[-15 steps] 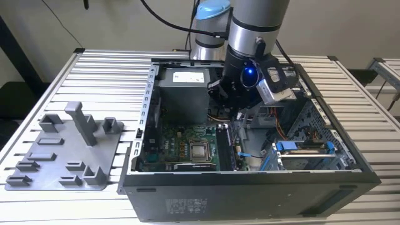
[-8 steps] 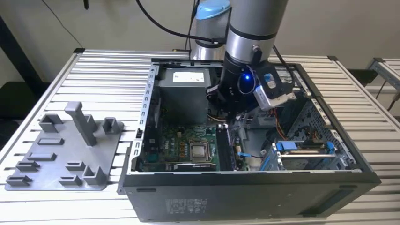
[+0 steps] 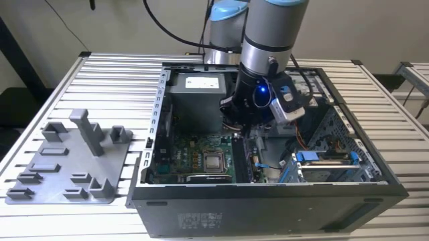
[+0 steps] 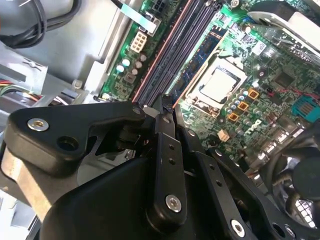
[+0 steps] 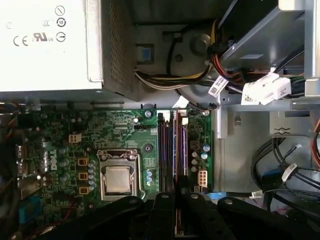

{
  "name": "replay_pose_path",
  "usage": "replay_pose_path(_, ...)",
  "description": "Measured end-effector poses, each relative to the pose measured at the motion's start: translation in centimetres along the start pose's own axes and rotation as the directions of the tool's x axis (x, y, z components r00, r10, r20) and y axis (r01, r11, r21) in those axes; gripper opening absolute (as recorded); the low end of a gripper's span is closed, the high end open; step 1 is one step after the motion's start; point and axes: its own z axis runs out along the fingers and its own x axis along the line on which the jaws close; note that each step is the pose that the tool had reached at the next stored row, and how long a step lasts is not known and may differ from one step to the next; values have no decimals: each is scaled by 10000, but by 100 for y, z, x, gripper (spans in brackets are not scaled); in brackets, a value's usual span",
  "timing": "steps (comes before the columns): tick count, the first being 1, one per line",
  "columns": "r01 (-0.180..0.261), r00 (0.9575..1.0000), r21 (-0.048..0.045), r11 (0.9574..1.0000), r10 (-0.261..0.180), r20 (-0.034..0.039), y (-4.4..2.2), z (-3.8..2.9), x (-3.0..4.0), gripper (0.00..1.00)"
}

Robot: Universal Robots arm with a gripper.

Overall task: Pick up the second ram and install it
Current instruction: 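Insert the second ram into the second slot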

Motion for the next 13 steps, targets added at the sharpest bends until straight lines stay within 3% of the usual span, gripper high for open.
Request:
replay_pose_path(10, 7, 10000, 1, 10000, -7, -45, -64, 175, 33, 14)
replay_pose_path(13, 4, 10000, 15, 10000, -4, -88, -73, 182, 34, 14)
